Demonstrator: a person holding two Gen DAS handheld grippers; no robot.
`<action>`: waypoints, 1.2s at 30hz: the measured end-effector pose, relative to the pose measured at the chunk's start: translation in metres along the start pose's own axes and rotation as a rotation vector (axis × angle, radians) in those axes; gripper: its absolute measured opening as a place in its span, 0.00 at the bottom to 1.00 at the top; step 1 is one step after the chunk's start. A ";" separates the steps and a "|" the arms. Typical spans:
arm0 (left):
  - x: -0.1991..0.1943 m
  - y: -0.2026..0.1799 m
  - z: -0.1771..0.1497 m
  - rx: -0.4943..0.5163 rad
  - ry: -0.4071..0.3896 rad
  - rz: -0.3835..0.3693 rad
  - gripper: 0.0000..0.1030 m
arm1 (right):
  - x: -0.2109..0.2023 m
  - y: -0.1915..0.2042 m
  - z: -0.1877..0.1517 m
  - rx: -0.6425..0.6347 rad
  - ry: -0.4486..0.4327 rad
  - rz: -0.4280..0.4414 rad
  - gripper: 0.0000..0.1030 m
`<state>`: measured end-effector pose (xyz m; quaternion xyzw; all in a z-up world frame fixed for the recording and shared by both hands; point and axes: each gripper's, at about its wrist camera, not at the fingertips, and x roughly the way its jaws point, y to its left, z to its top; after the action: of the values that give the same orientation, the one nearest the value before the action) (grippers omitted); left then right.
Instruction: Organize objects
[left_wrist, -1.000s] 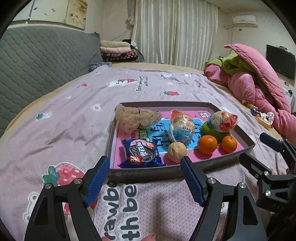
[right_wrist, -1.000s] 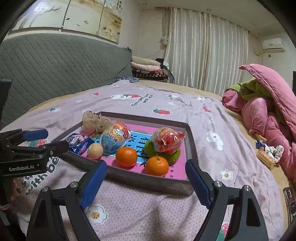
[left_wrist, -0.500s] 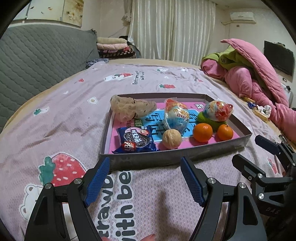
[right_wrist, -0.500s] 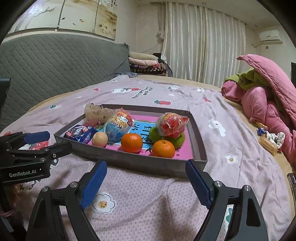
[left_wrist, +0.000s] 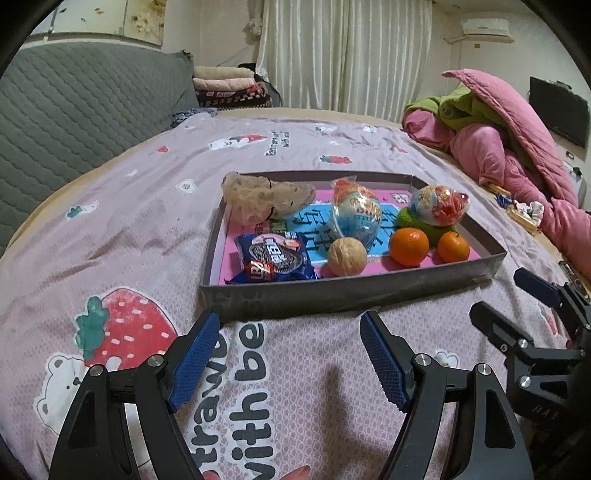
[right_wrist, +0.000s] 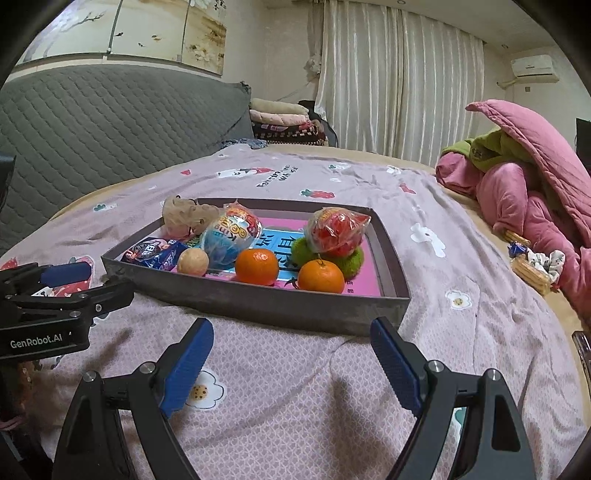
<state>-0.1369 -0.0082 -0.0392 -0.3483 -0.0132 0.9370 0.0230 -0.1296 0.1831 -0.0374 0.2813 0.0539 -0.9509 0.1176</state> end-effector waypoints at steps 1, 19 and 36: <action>0.001 -0.001 -0.001 0.002 0.003 0.000 0.77 | 0.000 -0.001 -0.001 0.003 0.000 0.000 0.84; 0.010 -0.005 -0.013 0.005 0.033 0.005 0.77 | 0.002 -0.002 -0.011 0.013 0.016 -0.005 0.84; 0.011 -0.003 -0.016 -0.004 0.032 0.023 0.77 | 0.002 0.001 -0.017 0.009 0.023 0.004 0.84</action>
<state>-0.1350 -0.0046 -0.0582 -0.3632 -0.0106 0.9316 0.0119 -0.1221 0.1845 -0.0524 0.2930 0.0505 -0.9475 0.1179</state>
